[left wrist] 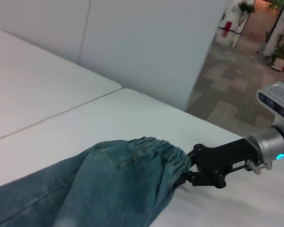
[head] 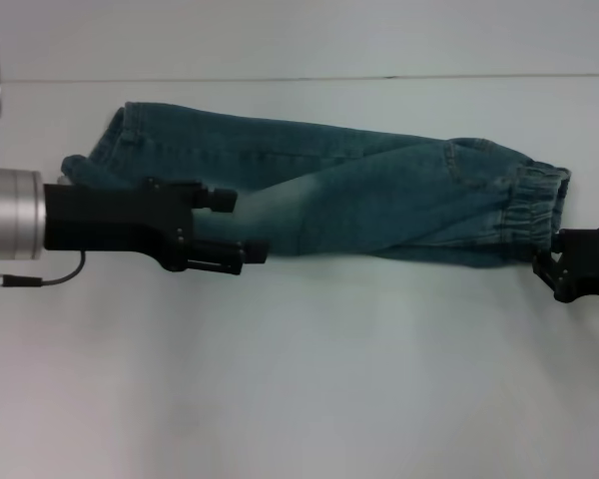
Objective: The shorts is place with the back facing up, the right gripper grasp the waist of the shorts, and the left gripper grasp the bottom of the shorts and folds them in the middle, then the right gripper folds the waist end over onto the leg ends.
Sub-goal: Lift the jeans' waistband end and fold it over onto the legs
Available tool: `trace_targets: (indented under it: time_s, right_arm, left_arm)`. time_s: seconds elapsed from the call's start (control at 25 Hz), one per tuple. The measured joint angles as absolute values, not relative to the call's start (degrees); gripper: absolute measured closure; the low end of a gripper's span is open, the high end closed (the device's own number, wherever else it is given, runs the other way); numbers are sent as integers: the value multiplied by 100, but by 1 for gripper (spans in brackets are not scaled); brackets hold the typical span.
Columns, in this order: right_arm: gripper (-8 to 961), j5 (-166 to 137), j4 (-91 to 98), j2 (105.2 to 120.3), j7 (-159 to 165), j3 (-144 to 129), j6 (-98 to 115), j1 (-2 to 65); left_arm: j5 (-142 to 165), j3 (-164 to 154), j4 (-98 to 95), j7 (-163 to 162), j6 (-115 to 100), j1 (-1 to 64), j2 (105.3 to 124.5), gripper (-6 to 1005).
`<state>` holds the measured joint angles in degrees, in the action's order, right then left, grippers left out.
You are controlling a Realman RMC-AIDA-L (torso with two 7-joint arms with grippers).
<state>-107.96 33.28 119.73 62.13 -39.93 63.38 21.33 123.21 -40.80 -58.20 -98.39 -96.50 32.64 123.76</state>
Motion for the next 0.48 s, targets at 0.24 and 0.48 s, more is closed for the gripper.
trace_targets:
  time_s: [0.24,0.48]
  right_arm:
    - [814,-10830,3788,11959,6358,-4002,6729,1938]
    - [837,-11138,4350,11972,6806,-4058,7008,1825]
  left_arm:
    - [12112,-4651,-5437,-9768,-8930,3430,12396,123]
    - [11353,-5560,-4979,-9413,-7801,3474,12424,141]
